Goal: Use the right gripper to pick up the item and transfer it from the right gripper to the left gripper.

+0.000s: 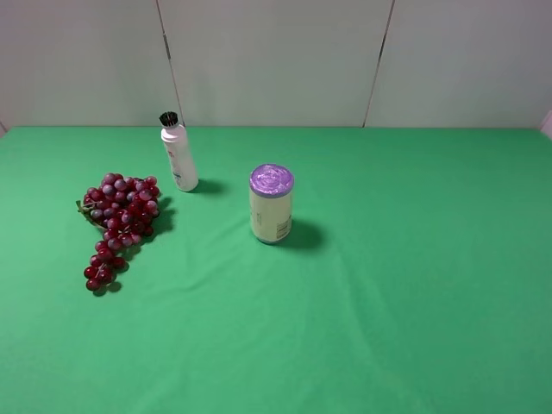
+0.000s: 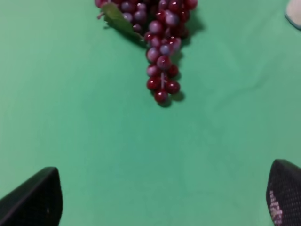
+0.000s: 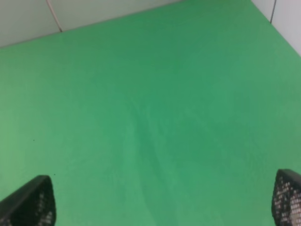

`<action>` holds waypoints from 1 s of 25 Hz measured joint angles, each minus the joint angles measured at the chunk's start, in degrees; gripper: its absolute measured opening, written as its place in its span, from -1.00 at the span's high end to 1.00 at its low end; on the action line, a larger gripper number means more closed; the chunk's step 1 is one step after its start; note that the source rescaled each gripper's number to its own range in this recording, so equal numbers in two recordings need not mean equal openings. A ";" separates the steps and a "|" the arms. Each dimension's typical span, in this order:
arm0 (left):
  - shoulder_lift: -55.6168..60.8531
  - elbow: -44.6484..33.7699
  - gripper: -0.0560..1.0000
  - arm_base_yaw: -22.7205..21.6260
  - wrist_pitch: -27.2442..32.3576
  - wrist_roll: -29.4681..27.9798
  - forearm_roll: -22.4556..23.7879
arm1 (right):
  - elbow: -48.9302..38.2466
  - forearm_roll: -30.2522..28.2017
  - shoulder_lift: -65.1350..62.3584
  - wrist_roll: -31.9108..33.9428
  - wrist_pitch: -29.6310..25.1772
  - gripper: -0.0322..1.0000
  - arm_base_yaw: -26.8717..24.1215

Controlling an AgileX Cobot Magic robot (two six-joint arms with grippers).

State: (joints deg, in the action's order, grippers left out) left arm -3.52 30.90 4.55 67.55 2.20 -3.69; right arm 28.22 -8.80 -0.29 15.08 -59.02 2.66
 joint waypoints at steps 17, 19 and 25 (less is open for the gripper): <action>2.32 -2.47 -0.62 0.00 -6.67 1.82 -0.30 | 0.00 0.00 0.00 0.00 0.05 -1.00 0.00; 3.66 -2.47 -0.62 0.00 -6.67 1.82 -0.36 | 0.00 0.00 0.00 0.00 0.05 -1.00 0.00; 3.94 -2.47 -0.62 0.00 -6.67 1.82 -0.36 | 0.00 0.00 0.00 0.00 0.05 -1.00 0.00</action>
State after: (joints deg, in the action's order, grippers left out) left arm 0.42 28.43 4.55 60.89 4.01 -4.05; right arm 28.22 -8.80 -0.29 15.08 -58.97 2.66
